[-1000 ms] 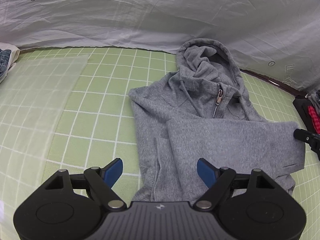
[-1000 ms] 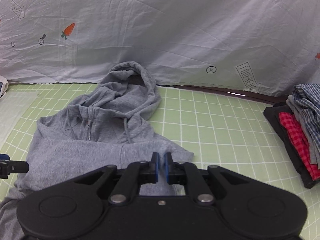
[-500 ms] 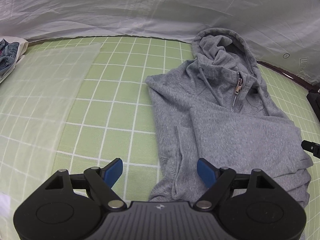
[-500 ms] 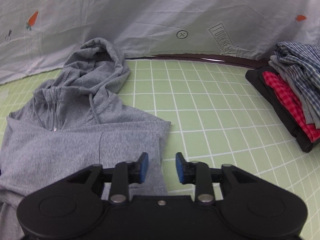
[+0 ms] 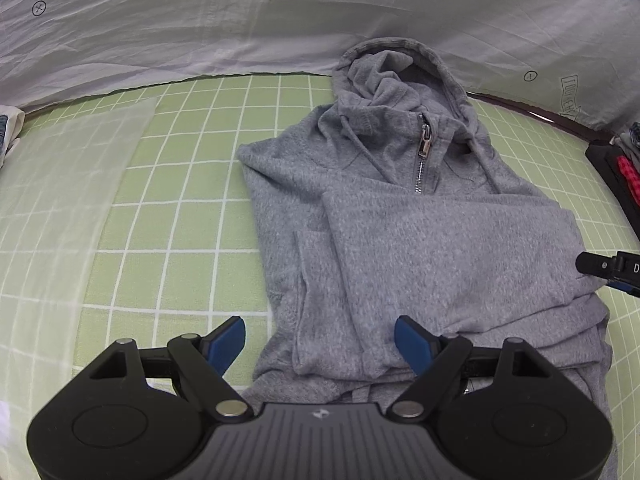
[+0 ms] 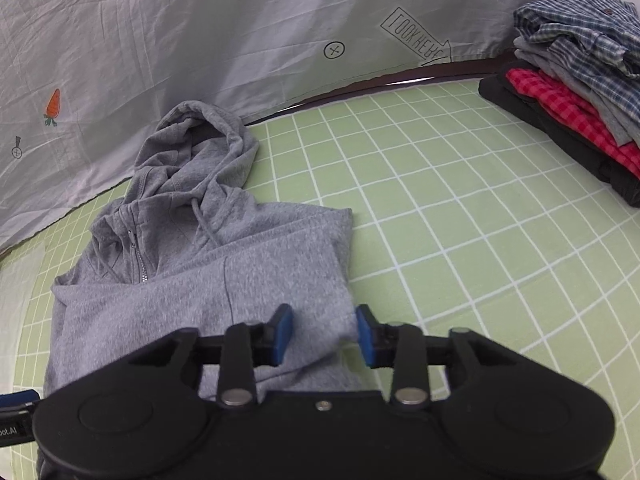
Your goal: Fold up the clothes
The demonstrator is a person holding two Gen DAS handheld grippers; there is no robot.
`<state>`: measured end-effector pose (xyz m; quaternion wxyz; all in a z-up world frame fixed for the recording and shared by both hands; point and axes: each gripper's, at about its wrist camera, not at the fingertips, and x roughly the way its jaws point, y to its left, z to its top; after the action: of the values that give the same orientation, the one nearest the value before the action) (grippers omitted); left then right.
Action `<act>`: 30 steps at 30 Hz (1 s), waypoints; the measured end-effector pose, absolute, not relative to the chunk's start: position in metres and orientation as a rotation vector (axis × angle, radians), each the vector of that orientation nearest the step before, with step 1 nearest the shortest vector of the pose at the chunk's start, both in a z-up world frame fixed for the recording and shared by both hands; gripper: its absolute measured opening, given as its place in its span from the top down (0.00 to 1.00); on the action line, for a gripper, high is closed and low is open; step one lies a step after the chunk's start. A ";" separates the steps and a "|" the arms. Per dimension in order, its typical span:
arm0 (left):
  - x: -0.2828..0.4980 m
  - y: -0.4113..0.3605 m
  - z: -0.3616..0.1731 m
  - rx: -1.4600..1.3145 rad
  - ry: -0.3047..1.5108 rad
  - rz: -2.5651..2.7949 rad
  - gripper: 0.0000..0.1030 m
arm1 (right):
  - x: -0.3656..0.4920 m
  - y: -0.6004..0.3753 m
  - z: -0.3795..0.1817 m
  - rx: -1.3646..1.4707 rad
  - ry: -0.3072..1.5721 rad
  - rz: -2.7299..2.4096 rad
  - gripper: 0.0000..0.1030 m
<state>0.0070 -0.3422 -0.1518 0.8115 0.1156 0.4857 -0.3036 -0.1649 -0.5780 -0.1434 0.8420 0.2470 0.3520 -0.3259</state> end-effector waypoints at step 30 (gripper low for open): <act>0.078 -0.336 -0.098 0.079 0.877 -0.670 0.04 | -0.134 -0.614 -0.124 0.284 0.823 -0.751 0.00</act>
<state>0.0782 -0.3364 -0.0985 0.8507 0.0377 0.4166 -0.3183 -0.1338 -0.6137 -0.1238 0.8392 0.1344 0.3893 -0.3551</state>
